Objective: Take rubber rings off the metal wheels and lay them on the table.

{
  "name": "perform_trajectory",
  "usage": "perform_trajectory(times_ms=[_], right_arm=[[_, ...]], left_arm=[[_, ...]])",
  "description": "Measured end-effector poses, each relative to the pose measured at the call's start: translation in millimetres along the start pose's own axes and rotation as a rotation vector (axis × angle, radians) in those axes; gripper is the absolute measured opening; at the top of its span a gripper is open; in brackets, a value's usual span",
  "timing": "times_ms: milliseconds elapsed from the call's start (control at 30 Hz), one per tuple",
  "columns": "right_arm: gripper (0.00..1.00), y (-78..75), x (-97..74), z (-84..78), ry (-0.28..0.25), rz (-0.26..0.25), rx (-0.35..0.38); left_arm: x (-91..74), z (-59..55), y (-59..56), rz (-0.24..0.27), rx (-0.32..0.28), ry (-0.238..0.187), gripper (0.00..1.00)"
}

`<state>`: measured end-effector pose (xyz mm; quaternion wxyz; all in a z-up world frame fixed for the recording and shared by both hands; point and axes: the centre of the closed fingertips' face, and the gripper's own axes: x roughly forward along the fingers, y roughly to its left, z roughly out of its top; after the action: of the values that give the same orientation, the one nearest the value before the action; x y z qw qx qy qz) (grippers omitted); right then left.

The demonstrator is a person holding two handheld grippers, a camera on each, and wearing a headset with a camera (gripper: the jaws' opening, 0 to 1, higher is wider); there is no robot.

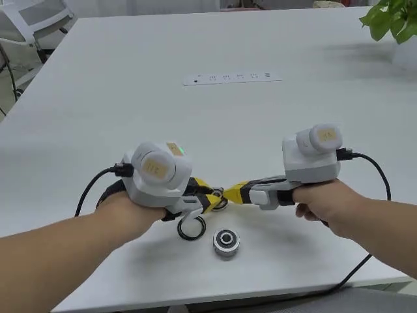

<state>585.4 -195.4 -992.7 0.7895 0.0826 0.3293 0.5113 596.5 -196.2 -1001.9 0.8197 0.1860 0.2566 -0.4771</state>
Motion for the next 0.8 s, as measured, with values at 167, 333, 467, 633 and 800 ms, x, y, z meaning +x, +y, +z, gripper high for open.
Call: perform_trajectory(times_ms=[167, 333, 467, 633, 800], right_arm=[[0.0, 7.4, 2.2, 4.2, 0.003, 0.038, -0.022], [0.0, -0.9, -1.5, 1.9, 0.002, 0.014, -0.029], [0.0, -3.3, -2.9, 2.6, 0.002, -0.001, -0.037], [0.0, -2.0, -3.5, 3.8, 0.002, -0.007, -0.043], [0.0, 0.6, -4.3, 5.4, -0.004, -0.005, -0.04]], left_arm=[[-0.9, 0.6, 1.4, 0.005, -0.006, -0.005, 0.11], [-1.0, 0.5, 0.7, 0.008, -0.012, -0.007, 0.12], [-1.3, 0.7, -0.1, 0.006, -0.007, -0.007, 0.12], [-3.0, 0.1, -2.4, -0.008, 0.011, 0.002, 0.13], [-6.7, 0.2, -4.2, -0.023, 0.015, 0.007, 0.15]])
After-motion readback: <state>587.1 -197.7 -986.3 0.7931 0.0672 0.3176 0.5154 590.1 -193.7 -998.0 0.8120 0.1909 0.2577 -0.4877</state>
